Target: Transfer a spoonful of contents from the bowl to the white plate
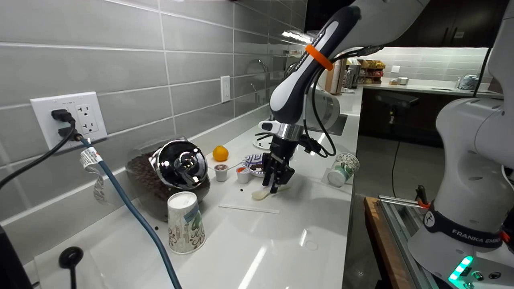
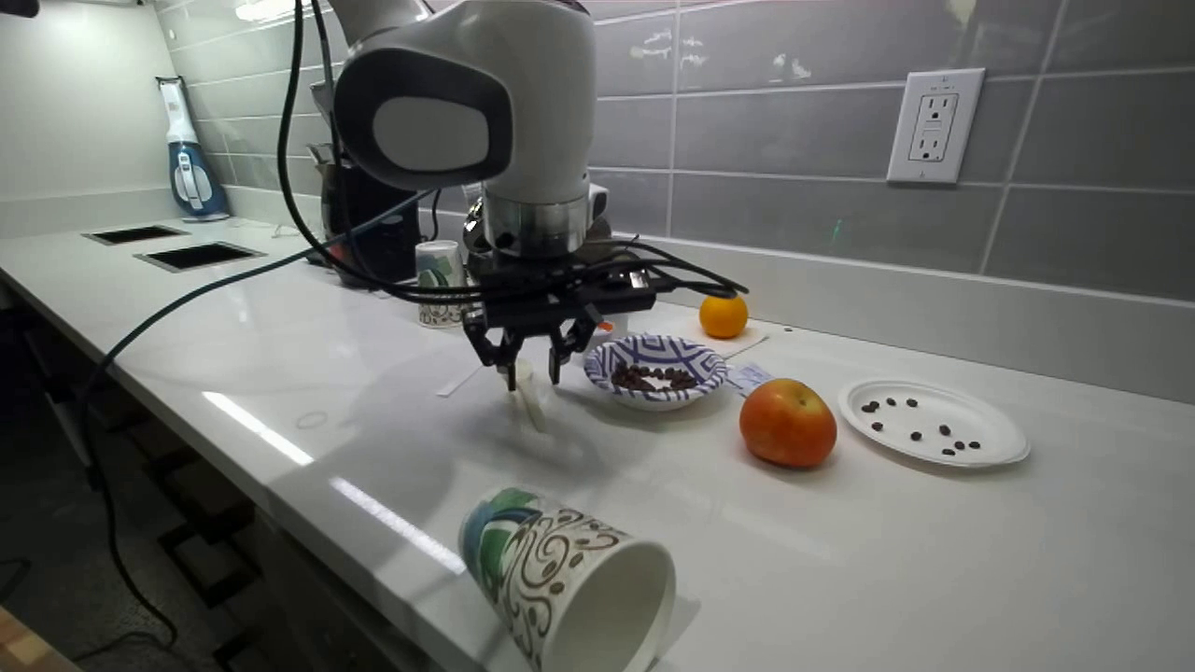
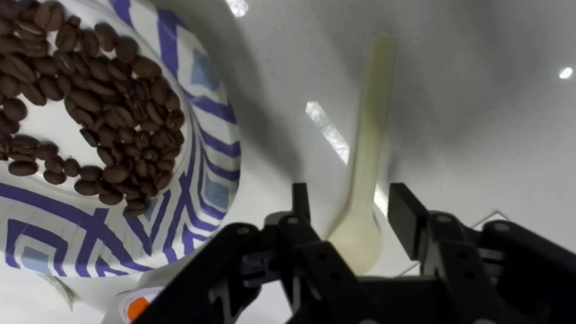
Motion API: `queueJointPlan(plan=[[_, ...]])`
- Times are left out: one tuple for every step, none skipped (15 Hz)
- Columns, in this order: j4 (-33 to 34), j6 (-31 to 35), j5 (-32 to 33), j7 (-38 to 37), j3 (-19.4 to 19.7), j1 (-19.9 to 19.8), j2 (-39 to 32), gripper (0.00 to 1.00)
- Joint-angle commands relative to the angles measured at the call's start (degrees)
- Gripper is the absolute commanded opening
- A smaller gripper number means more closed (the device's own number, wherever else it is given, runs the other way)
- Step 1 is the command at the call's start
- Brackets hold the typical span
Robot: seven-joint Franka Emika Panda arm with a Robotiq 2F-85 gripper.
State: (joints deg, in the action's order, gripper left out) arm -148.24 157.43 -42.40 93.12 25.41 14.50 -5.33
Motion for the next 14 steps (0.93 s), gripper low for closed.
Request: queueJointPlan(plan=[[-0.45, 0.83, 6.07, -7.56, 1.38, 0.80, 1.92, 0.81], [-1.37, 1.49, 11.83, -13.40, -6.37, -7.55, 3.70, 0.88], [-1.75, 1.09, 14.75, -17.64, 1.92, 0.25, 3.81, 0.96], [-1.90, 0.29, 18.80, -22.21, 2.14, -0.47, 4.45, 0.99], [-2.12, -0.80, 23.07, -26.68, 3.91, 0.15, 5.50, 1.00], [-1.97, -2.16, 26.94, -31.03, 5.07, 0.34, 6.97, 1.00], [-1.24, -3.59, 30.49, -35.38, 5.97, 0.28, 7.62, 1.00], [-0.52, -7.28, 34.54, -39.72, 5.92, -0.36, 9.92, 1.00], [0.17, -10.14, 37.69, -43.79, -2.93, -9.42, 12.13, 1.00], [1.02, -15.08, 39.84, -47.58, -4.13, -10.46, 14.58, 1.00], [1.65, -19.70, 41.16, -51.52, -6.46, -12.30, 17.19, 1.00], [2.35, -23.91, 40.44, -54.28, -8.39, -13.64, 19.32, 1.00], [3.52, -28.40, 40.46, -58.81, -10.02, -15.09, 21.47, 1.00], [4.83, -31.84, 39.67, -62.25, -11.16, -16.25, 24.37, 1.00]])
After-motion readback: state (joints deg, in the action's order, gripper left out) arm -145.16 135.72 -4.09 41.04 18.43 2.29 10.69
